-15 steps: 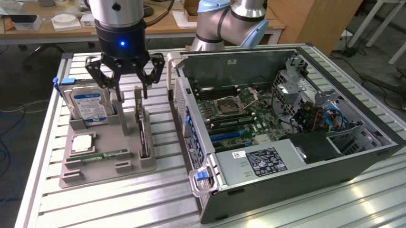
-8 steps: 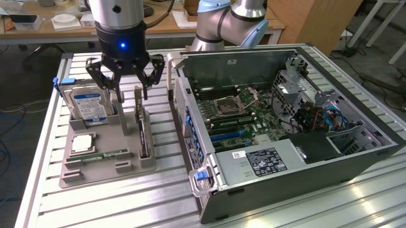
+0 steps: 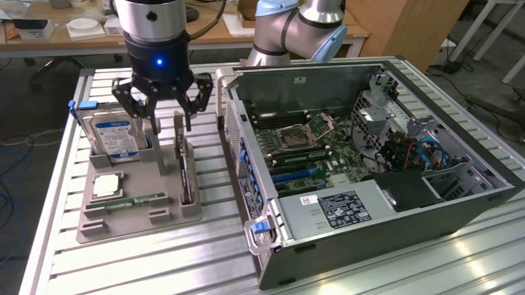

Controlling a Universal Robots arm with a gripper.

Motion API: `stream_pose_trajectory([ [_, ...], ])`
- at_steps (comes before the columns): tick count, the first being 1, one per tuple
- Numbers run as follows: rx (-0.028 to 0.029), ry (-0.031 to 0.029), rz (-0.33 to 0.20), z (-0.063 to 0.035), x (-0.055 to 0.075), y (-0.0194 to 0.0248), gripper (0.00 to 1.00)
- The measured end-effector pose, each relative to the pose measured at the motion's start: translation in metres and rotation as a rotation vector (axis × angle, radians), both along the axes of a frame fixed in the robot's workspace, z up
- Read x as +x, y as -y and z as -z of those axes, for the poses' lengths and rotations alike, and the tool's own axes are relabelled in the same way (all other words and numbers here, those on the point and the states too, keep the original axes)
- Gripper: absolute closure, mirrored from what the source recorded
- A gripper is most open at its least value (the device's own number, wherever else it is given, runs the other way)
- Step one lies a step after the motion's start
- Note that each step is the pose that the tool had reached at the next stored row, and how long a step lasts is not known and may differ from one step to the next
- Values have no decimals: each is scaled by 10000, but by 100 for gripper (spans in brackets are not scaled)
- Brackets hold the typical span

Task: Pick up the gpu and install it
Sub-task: 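Pick up the gpu and move the gpu toward the slot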

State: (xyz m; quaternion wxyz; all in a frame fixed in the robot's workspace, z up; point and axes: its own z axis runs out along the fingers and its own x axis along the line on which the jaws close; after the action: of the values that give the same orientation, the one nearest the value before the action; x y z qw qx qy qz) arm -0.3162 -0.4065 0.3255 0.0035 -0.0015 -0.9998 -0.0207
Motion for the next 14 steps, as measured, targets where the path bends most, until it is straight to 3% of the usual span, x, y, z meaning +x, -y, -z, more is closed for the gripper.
stream_pose_trajectory([
  [14,6,2,-1,61,0,9,41],
])
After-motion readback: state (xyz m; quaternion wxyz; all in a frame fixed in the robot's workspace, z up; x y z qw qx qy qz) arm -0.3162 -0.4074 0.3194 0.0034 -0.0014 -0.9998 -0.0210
